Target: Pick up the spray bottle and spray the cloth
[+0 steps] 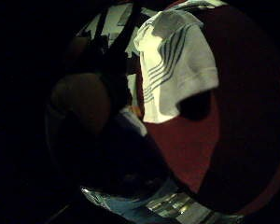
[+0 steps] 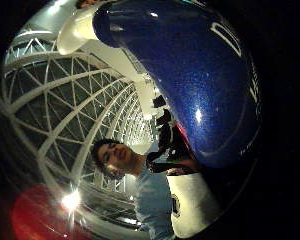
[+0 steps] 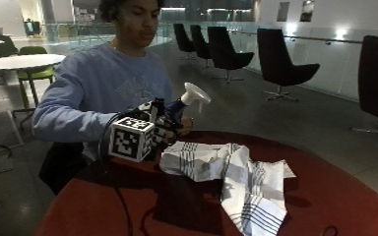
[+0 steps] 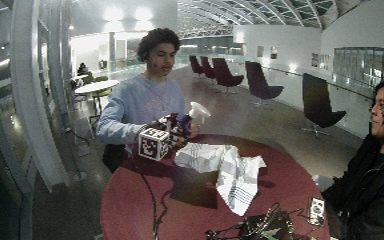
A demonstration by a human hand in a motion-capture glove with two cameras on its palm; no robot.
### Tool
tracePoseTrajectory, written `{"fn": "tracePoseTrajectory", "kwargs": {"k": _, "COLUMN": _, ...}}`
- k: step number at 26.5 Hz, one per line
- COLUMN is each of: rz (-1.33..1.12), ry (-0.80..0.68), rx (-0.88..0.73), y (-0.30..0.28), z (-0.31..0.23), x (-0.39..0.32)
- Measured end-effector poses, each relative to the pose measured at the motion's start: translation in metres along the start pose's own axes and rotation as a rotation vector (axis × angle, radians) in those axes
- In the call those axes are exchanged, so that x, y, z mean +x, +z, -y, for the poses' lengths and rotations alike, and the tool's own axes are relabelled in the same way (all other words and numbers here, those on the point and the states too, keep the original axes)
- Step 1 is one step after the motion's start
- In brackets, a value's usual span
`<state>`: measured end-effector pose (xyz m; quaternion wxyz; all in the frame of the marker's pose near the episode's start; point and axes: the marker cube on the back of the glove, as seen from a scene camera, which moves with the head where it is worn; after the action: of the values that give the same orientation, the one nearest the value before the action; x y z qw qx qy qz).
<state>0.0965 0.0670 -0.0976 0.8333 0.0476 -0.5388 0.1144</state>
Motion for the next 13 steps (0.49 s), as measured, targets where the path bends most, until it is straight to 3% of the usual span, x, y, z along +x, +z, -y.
{"fn": "tracePoseTrajectory", "kwargs": {"k": 13, "rz": 0.025, "ry": 0.079, "rx": -0.029, "y": 0.011, "z": -0.008, "x": 0.003}}
